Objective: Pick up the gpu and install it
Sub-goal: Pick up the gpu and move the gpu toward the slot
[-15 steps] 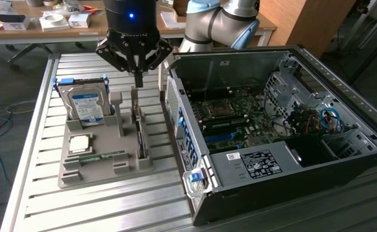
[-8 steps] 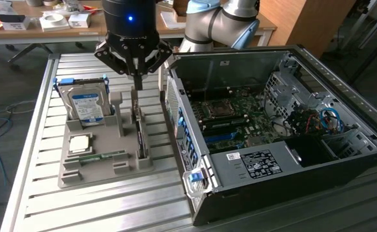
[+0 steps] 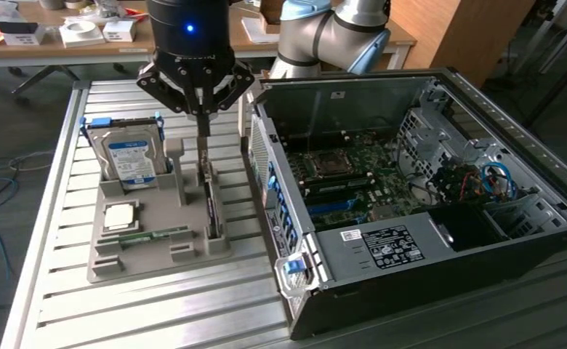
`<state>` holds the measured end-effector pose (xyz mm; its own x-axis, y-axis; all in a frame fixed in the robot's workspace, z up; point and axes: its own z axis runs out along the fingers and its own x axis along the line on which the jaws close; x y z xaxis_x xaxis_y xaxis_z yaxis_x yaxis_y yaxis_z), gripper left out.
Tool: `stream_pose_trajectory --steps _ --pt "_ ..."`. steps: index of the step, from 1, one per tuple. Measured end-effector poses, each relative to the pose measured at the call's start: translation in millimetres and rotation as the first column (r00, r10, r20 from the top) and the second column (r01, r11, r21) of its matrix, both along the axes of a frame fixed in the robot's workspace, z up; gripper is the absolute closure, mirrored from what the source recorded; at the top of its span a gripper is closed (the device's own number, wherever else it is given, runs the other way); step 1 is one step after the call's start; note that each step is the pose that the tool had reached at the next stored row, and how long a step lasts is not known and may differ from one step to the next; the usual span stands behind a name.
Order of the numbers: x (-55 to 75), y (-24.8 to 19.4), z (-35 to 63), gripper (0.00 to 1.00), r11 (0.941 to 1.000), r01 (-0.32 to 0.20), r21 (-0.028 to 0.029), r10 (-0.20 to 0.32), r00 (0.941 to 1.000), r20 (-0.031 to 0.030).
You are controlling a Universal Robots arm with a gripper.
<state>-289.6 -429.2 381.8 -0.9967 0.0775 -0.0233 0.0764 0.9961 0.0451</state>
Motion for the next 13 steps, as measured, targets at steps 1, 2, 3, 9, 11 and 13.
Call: stream_pose_trajectory --steps 1,2,3,9,11,13 --pt "0.0 0.0 0.0 0.89 1.0000 0.000 0.0000 0.000 1.0000 0.0000" --pt "0.0 0.0 0.0 0.89 1.0000 0.000 0.0000 0.000 1.0000 0.0000" --pt "0.0 0.0 0.0 0.89 1.0000 0.000 0.0000 0.000 1.0000 0.0000" --pt "0.0 0.0 0.0 0.89 1.0000 0.000 0.0000 0.000 1.0000 0.0000" --pt "0.0 0.0 0.0 0.89 1.0000 0.000 0.0000 0.000 1.0000 0.0000" --pt "0.0 0.0 0.0 0.84 1.0000 0.000 0.0000 0.000 1.0000 0.0000"
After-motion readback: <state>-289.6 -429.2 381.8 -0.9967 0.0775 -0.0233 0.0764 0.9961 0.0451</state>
